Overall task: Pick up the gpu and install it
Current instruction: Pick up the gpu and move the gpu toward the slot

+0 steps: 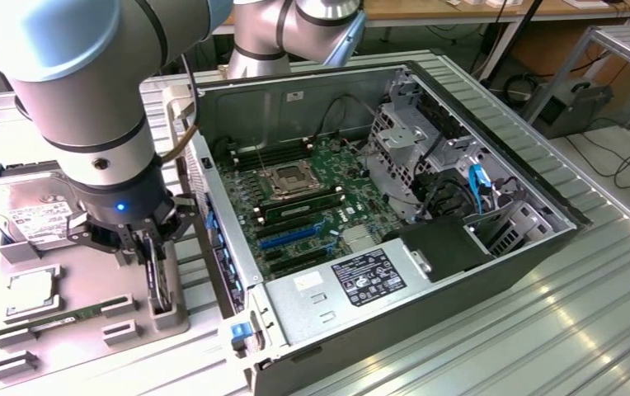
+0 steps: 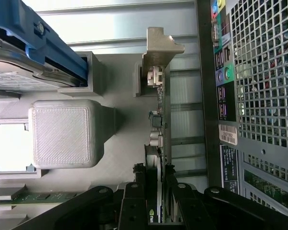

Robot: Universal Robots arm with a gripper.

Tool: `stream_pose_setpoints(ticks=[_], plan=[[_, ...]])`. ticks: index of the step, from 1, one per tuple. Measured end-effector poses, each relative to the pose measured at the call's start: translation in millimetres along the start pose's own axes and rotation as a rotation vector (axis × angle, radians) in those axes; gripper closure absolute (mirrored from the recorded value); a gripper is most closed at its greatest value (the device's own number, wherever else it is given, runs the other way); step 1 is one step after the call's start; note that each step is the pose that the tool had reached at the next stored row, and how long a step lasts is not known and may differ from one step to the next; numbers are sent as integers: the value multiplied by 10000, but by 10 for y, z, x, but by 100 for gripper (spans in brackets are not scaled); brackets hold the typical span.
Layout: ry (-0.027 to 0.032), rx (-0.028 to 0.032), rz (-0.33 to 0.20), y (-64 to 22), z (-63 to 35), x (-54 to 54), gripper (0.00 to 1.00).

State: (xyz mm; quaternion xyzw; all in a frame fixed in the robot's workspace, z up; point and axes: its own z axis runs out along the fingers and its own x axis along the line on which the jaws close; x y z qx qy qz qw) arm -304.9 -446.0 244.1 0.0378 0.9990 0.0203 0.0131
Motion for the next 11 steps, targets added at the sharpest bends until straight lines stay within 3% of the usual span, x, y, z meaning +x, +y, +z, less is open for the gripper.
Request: stream_pose_setpoints(ticks=[11], plan=[[1,1,0,2,-39,-1,74]])
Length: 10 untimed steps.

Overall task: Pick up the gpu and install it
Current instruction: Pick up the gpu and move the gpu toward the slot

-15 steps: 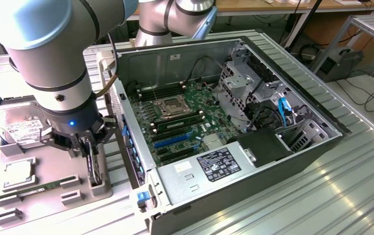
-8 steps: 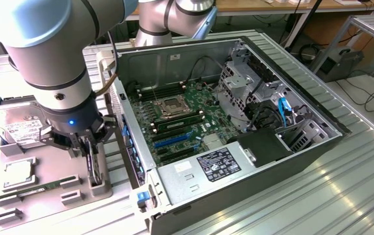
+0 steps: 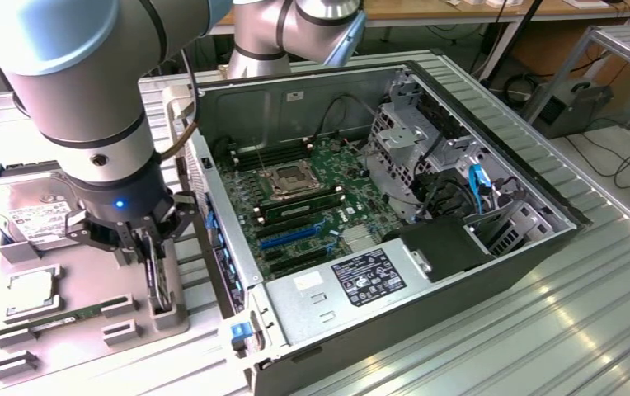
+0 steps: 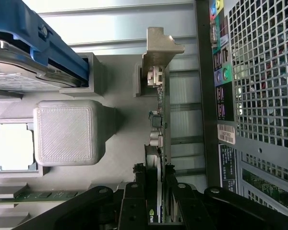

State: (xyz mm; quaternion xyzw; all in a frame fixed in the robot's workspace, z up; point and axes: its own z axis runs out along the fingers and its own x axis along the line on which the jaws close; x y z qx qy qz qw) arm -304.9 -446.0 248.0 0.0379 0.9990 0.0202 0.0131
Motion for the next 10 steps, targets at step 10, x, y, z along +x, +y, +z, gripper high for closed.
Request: stream_pose_setpoints(ticks=[10], plan=[[-1,-1,-1,1,-27,-1,74]])
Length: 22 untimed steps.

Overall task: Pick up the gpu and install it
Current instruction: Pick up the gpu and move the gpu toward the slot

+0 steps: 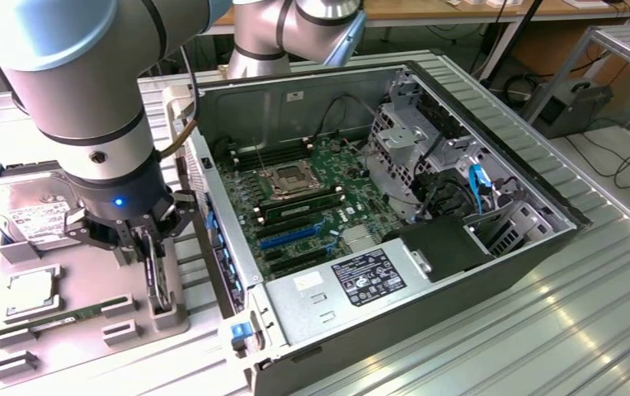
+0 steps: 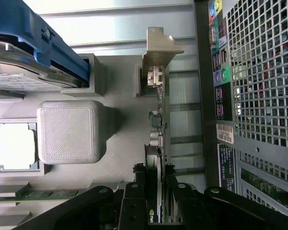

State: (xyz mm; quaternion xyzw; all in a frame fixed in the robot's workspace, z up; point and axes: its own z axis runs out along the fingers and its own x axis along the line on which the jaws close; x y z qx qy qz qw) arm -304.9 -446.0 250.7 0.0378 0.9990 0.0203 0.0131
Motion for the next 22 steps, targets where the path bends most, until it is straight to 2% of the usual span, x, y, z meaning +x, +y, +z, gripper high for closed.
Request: stream_pose_setpoints(ticks=[22], plan=[[0,0,1,4,-85,-2,74]])
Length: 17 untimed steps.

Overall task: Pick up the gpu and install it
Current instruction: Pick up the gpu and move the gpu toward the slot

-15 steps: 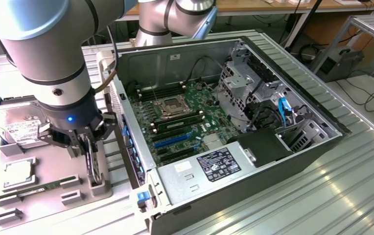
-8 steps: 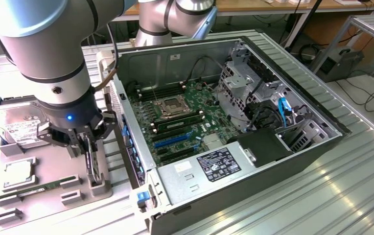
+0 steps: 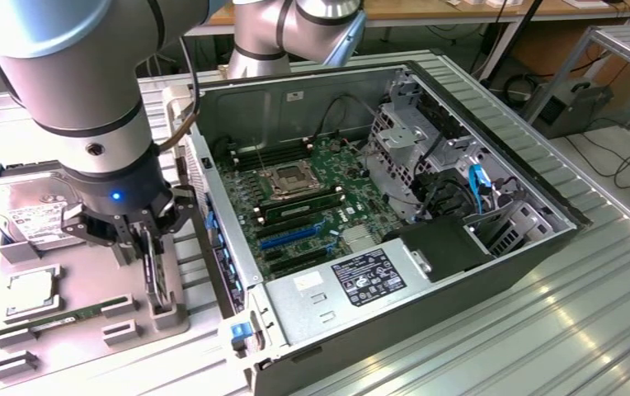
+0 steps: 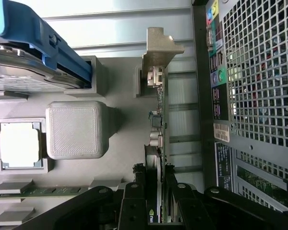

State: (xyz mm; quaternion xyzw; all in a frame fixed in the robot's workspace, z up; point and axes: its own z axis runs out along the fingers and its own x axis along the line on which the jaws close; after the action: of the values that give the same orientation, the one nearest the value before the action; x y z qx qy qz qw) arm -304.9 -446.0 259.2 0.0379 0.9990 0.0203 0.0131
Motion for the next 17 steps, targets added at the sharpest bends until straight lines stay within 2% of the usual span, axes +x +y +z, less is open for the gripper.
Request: stream_pose_setpoints(ticks=[17], plan=[[1,1,0,4,-89,-2,74]])
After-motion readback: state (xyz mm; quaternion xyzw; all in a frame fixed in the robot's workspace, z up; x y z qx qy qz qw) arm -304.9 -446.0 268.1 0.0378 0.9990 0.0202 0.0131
